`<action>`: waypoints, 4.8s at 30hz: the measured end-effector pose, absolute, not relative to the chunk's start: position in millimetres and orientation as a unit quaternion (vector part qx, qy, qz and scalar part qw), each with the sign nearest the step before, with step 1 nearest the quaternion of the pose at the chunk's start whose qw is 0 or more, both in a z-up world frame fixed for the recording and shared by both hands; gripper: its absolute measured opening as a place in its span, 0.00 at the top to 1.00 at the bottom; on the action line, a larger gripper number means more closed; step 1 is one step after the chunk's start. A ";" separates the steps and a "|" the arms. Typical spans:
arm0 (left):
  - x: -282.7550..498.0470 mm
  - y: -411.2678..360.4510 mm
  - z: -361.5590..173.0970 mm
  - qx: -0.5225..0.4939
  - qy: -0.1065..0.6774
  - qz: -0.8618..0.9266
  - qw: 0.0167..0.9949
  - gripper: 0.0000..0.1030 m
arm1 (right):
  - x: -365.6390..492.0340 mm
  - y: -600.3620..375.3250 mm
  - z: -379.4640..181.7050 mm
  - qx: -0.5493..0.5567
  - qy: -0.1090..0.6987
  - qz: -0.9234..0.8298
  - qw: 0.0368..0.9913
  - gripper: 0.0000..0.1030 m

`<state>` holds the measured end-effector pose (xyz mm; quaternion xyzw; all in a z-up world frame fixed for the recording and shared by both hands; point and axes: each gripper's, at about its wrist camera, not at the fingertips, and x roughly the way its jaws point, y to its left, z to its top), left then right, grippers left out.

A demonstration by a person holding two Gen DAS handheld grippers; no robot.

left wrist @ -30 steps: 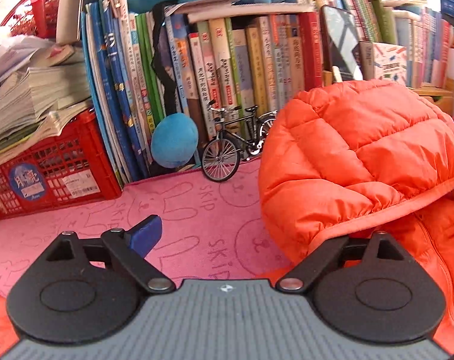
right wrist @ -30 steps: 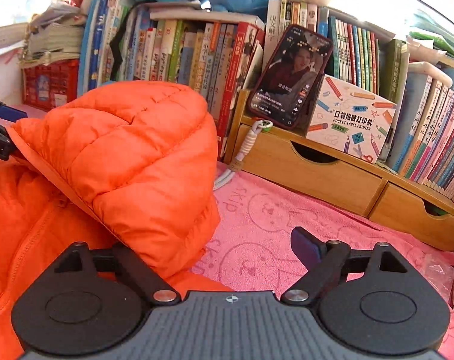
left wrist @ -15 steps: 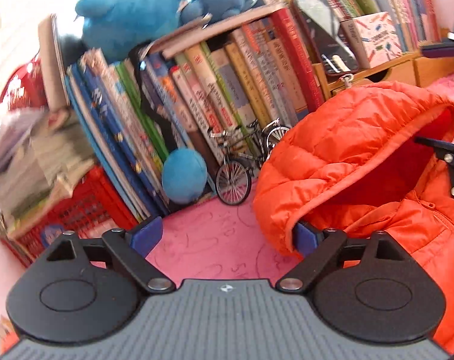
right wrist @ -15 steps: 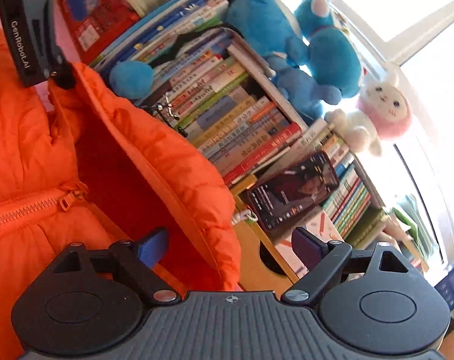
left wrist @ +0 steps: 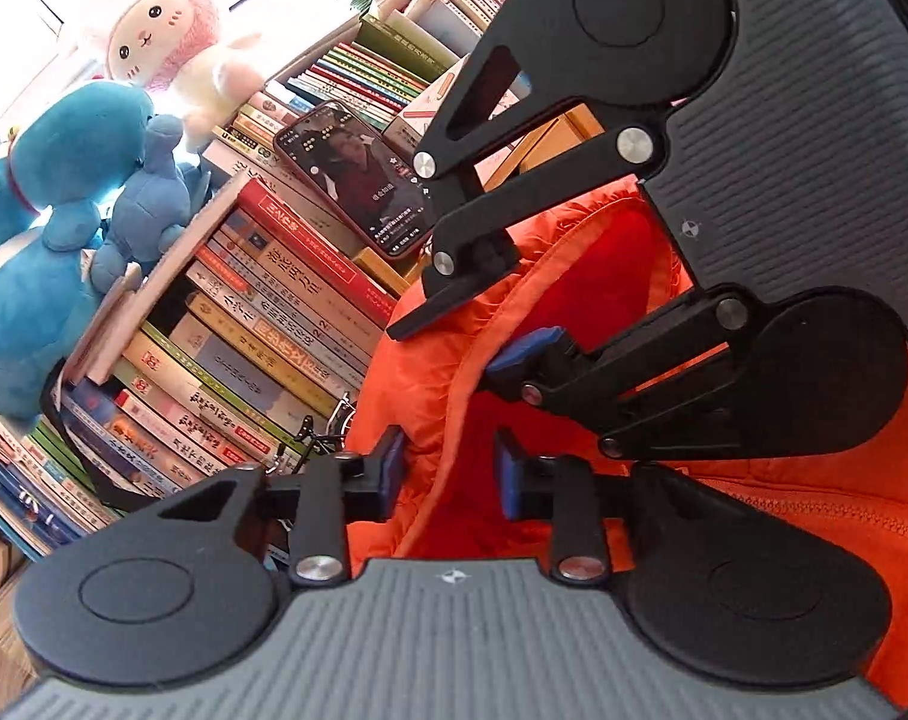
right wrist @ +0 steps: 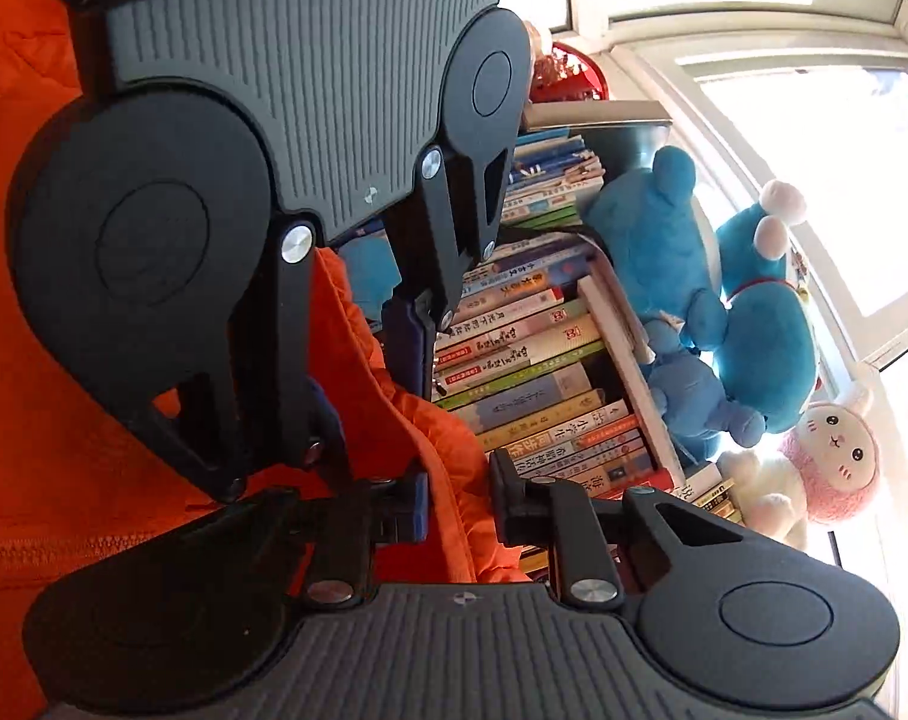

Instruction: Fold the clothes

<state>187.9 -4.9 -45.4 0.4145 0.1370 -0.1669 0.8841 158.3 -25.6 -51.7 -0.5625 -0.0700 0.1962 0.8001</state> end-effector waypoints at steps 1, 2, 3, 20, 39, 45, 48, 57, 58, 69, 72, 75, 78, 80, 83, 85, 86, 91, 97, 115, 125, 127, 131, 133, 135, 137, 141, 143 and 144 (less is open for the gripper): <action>191.5 -5.0 -46.9 0.414 0.141 -0.151 0.886 0.89 | 159.3 -25.8 -53.1 -0.567 -0.067 0.198 0.797 0.85; 195.2 -4.7 -47.8 0.413 0.146 -0.135 0.889 0.92 | 160.8 -26.0 -54.6 -0.570 -0.061 0.198 0.795 0.89; 198.9 -3.3 -47.4 0.407 0.155 -0.122 0.892 0.93 | 162.3 -26.6 -56.0 -0.572 -0.056 0.198 0.794 0.90; 210.1 58.2 -68.0 0.302 0.287 -0.070 0.906 0.87 | 198.0 -103.6 -66.3 -0.445 0.176 0.138 0.867 0.93; 187.3 35.9 -35.2 0.295 0.217 -0.097 0.925 0.74 | 158.8 -35.9 -65.0 -0.540 0.034 0.176 0.823 0.46; 194.2 36.6 -39.9 0.298 0.226 -0.088 0.923 0.75 | 184.7 -3.3 -66.2 -0.511 0.070 0.189 0.836 0.77; 204.9 50.1 -54.5 0.292 0.257 -0.073 0.918 0.75 | 196.1 -21.2 -71.3 -0.505 0.097 0.156 0.843 0.92; 216.3 74.6 -61.5 0.226 0.283 -0.064 0.930 0.59 | 206.4 -102.2 -84.4 -0.390 0.226 0.127 0.884 0.92; 215.3 74.2 -61.6 0.225 0.282 -0.063 0.931 0.59 | 206.5 -103.8 -86.3 -0.386 0.228 0.126 0.885 0.92; 220.0 91.3 -60.1 0.179 0.288 -0.057 0.939 0.42 | 193.6 -114.0 -99.0 -0.404 0.214 0.140 0.879 0.92; 220.4 93.8 -60.2 0.171 0.288 -0.056 0.941 0.40 | 195.1 -116.6 -100.0 -0.399 0.211 0.140 0.881 0.92; 220.6 93.1 -60.5 0.171 0.286 -0.056 0.941 0.40 | 198.0 -117.5 -103.3 -0.394 0.206 0.139 0.885 0.92; 222.9 94.0 -60.2 0.164 0.288 -0.059 0.941 0.40 | 199.2 -115.2 -104.8 -0.399 0.200 0.145 0.883 0.92; 222.7 92.4 -60.3 0.168 0.287 -0.058 0.941 0.40 | 196.8 -113.0 -100.3 -0.399 0.200 0.152 0.882 0.87; 221.9 91.1 -60.5 0.173 0.285 -0.057 0.941 0.41 | 189.6 -112.0 -84.7 -0.386 0.201 0.162 0.885 0.49; 222.3 92.4 -60.2 0.170 0.286 -0.058 0.941 0.41 | 182.1 -117.7 -65.9 -0.357 0.193 0.168 0.898 0.23; 222.5 93.3 -59.9 0.168 0.287 -0.058 0.941 0.41 | 178.4 -121.2 -56.7 -0.340 0.192 0.176 0.904 0.13; 221.1 90.9 -60.1 0.177 0.283 -0.056 0.941 0.42 | 159.8 -139.2 -18.7 -0.246 0.211 0.232 0.917 0.07; 221.2 90.4 -60.0 0.179 0.282 -0.056 0.941 0.42 | 181.6 -126.2 11.4 -0.061 0.178 0.222 0.957 0.10; 224.2 97.7 -60.0 0.156 0.288 -0.062 0.943 0.42 | 322.8 -101.0 -64.1 0.063 0.299 0.079 0.949 0.35; 224.3 96.8 -59.7 0.156 0.288 -0.053 0.943 0.35 | 335.7 -63.3 -82.6 -0.050 0.330 0.054 0.941 0.20; 223.9 96.0 -59.7 0.159 0.287 -0.051 0.943 0.35 | 336.0 -56.8 -81.9 -0.069 0.330 0.047 0.940 0.19; 222.5 92.7 -59.7 0.170 0.283 -0.046 0.943 0.35 | 308.7 -69.4 -61.8 -0.039 0.287 0.068 0.955 0.19; 222.4 92.6 -59.5 0.171 0.283 -0.046 0.943 0.35 | 283.9 -80.3 -50.9 -0.020 0.260 0.088 0.961 0.18; 222.4 92.6 -59.5 0.171 0.283 -0.046 0.943 0.35 | 260.9 -86.7 -45.9 -0.033 0.252 0.103 0.962 0.18; 222.3 92.1 -59.7 0.173 0.282 -0.045 0.943 0.35 | 244.8 -89.2 -49.1 -0.064 0.254 0.101 0.960 0.18; 221.7 89.3 -60.6 0.183 0.278 -0.038 0.942 0.31 | 235.0 -96.8 -65.8 -0.088 0.294 0.098 0.947 0.17; 220.7 87.6 -60.8 0.192 0.276 -0.036 0.941 0.30 | 237.3 -101.4 -75.2 -0.083 0.319 0.100 0.939 0.12; 220.2 87.5 -59.7 0.204 0.277 -0.044 0.938 0.30 | 239.5 -102.7 -76.1 -0.076 0.322 0.101 0.938 0.10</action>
